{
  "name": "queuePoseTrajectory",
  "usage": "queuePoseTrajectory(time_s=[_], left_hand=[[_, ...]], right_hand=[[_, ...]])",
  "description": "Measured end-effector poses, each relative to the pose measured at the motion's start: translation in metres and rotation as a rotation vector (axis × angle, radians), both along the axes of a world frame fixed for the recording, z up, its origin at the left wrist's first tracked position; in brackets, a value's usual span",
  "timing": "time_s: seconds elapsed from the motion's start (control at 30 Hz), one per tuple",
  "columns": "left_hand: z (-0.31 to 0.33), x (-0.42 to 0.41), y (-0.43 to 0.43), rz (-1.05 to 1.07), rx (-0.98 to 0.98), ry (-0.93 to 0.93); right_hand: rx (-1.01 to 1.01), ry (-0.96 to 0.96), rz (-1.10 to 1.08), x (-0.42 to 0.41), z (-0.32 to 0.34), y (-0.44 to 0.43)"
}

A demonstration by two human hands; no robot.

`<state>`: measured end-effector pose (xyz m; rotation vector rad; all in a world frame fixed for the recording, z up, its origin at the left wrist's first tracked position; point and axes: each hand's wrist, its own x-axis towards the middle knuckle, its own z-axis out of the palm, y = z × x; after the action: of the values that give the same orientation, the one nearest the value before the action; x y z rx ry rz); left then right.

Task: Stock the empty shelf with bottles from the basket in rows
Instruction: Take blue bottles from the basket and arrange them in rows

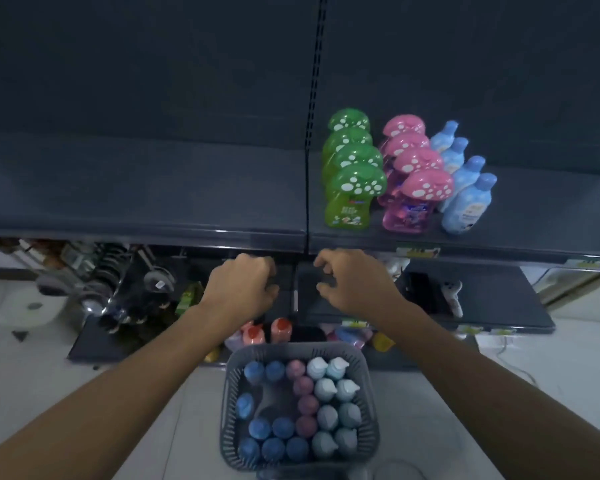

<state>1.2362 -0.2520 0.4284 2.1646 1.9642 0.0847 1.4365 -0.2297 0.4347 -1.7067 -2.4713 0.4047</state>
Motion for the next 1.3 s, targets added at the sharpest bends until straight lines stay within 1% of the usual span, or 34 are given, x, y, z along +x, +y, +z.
queuePoseTrajectory(time_s=[0.4, 0.53, 0.63, 0.87, 0.97, 1.07, 1.13, 1.3], left_hand=[[-0.171, -0.034, -0.038, 0.098, -0.329, -0.008], [-0.229, -0.043, -0.048, 0.151, -0.349, -0.034], [-0.269, -0.044, -0.047, 0.142, -0.344, -0.045], [-0.334, -0.03, -0.026, 0.101, -0.377, 0.005], [-0.355, -0.023, -0.019, 0.114, -0.385, 0.066], [-0.372, -0.018, -0.015, 0.098, -0.415, 0.156], [-0.381, -0.015, -0.013, 0.088, -0.43, 0.181], [-0.391, -0.015, -0.008, 0.055, -0.395, 0.207]], right_hand=[[-0.188, -0.051, 0.045, -0.044, -0.155, -0.022], [-0.286, -0.07, 0.048, -0.052, -0.217, -0.027], [-0.323, -0.059, 0.025, -0.059, -0.261, -0.028], [-0.251, 0.009, 0.014, -0.072, -0.354, -0.025], [-0.199, -0.015, 0.011, -0.077, -0.385, -0.025], [-0.133, -0.079, 0.031, -0.08, -0.408, -0.027], [-0.107, -0.094, 0.037, -0.081, -0.42, -0.027], [-0.072, -0.049, 0.027, -0.082, -0.437, -0.028]])
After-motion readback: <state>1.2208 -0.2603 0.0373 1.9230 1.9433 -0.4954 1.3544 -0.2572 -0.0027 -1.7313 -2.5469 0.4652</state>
